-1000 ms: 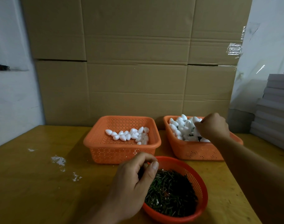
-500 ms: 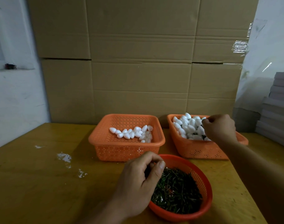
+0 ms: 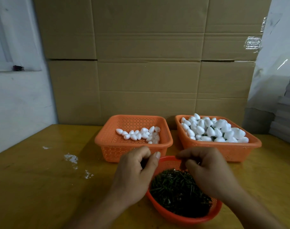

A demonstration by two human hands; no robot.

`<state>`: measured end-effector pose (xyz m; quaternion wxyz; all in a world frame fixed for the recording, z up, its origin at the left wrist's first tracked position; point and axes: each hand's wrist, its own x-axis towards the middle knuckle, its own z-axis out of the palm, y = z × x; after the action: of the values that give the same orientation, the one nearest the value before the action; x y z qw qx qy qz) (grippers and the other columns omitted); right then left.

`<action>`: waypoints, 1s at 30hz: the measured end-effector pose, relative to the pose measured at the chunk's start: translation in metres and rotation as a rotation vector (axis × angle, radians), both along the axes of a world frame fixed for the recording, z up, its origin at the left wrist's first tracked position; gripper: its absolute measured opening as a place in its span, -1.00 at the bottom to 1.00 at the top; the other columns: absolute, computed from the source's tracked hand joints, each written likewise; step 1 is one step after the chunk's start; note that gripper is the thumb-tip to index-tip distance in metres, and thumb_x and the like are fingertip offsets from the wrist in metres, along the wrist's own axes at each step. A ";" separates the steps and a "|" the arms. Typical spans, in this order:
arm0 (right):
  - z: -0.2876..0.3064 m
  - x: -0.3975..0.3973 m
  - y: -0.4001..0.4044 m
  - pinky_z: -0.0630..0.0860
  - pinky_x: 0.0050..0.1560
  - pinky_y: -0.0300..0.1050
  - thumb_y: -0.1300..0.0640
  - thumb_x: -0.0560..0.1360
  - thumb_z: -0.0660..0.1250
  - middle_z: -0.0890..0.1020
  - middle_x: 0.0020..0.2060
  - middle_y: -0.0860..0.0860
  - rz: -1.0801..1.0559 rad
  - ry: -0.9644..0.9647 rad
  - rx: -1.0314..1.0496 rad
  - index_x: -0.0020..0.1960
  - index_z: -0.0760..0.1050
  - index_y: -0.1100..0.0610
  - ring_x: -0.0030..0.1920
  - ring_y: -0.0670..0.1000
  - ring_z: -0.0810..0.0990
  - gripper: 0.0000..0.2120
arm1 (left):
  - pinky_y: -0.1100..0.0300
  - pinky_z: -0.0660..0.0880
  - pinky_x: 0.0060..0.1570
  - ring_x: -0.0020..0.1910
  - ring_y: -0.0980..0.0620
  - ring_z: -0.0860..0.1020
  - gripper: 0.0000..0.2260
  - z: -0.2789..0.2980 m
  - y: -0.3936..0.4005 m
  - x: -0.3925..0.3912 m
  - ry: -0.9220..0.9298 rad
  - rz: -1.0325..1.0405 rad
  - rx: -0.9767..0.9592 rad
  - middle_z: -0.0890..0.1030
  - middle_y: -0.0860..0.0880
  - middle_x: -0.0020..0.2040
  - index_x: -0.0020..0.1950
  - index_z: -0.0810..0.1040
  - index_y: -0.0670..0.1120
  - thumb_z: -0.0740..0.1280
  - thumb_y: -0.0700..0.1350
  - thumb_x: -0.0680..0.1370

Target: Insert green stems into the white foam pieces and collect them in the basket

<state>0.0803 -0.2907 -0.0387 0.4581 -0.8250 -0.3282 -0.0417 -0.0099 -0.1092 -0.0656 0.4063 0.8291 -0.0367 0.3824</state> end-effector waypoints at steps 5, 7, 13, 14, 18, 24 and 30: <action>-0.005 -0.008 0.000 0.59 -0.22 -0.17 0.26 0.47 0.35 0.72 -0.23 -0.16 0.067 -0.092 -0.249 -0.02 0.71 -0.08 -0.28 -0.17 0.65 -0.72 | 0.20 0.40 -0.43 -0.41 0.07 0.48 -0.85 0.013 0.023 0.008 0.039 0.107 0.000 0.56 0.03 -0.30 -0.14 0.49 0.00 0.37 -0.18 0.59; -0.004 -0.009 0.000 0.57 -0.16 -0.18 0.20 0.48 0.35 0.72 -0.20 -0.16 0.085 -0.150 -0.287 0.03 0.69 -0.10 -0.20 -0.18 0.65 -0.74 | 0.15 0.44 -0.39 -0.40 0.07 0.51 -0.86 0.025 0.034 0.016 0.068 0.172 0.012 0.56 0.05 -0.32 -0.13 0.51 -0.02 0.36 -0.20 0.59; -0.004 -0.013 0.001 0.55 -0.12 -0.23 0.14 0.51 0.35 0.69 -0.17 -0.28 0.158 -0.199 -0.301 0.02 0.67 -0.12 -0.13 -0.26 0.63 -0.79 | 0.10 0.58 -0.13 -0.17 0.02 0.63 -0.85 0.064 0.065 0.074 0.379 0.250 0.162 0.65 0.00 -0.09 0.04 0.58 -0.05 0.29 -0.27 0.60; -0.004 -0.013 0.002 0.55 -0.12 -0.22 0.13 0.51 0.36 0.69 -0.18 -0.28 0.160 -0.206 -0.306 0.02 0.67 -0.12 -0.13 -0.26 0.63 -0.80 | 0.12 0.57 -0.10 -0.12 0.02 0.63 -0.83 0.068 0.069 0.086 0.459 0.244 0.201 0.66 -0.02 -0.02 0.09 0.60 -0.05 0.29 -0.26 0.59; -0.004 -0.013 0.000 0.57 -0.08 -0.13 0.09 0.51 0.35 0.70 -0.16 -0.24 0.145 -0.223 -0.327 0.05 0.65 -0.11 -0.12 -0.19 0.65 -0.82 | 0.09 0.60 -0.11 -0.09 -0.01 0.63 -0.80 0.067 0.076 0.127 0.743 0.141 0.278 0.62 0.01 -0.10 0.17 0.60 -0.02 0.39 -0.19 0.57; -0.004 -0.008 -0.003 0.58 -0.10 -0.10 0.03 0.50 0.35 0.71 -0.19 -0.23 0.078 -0.243 -0.325 0.04 0.66 -0.13 -0.16 -0.17 0.66 -0.83 | 0.10 0.58 -0.13 -0.08 -0.02 0.63 -0.83 0.055 0.079 0.162 0.930 0.185 0.570 0.66 -0.03 -0.04 0.08 0.69 -0.06 0.46 -0.05 0.53; -0.005 -0.006 -0.003 0.57 -0.15 -0.11 -0.04 0.48 0.32 0.69 -0.21 -0.26 0.075 -0.245 -0.356 0.06 0.64 -0.18 -0.21 -0.19 0.64 -0.80 | -0.02 0.60 0.10 -0.04 -0.04 0.64 -0.87 0.048 0.077 0.175 1.028 0.207 0.699 0.67 -0.02 -0.04 -0.04 0.64 -0.04 0.46 -0.01 0.52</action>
<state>0.0742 -0.2934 -0.0442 0.2632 -0.8689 -0.4140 -0.0658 0.1648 -0.0325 -0.0172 0.0381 0.9900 0.1207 -0.0623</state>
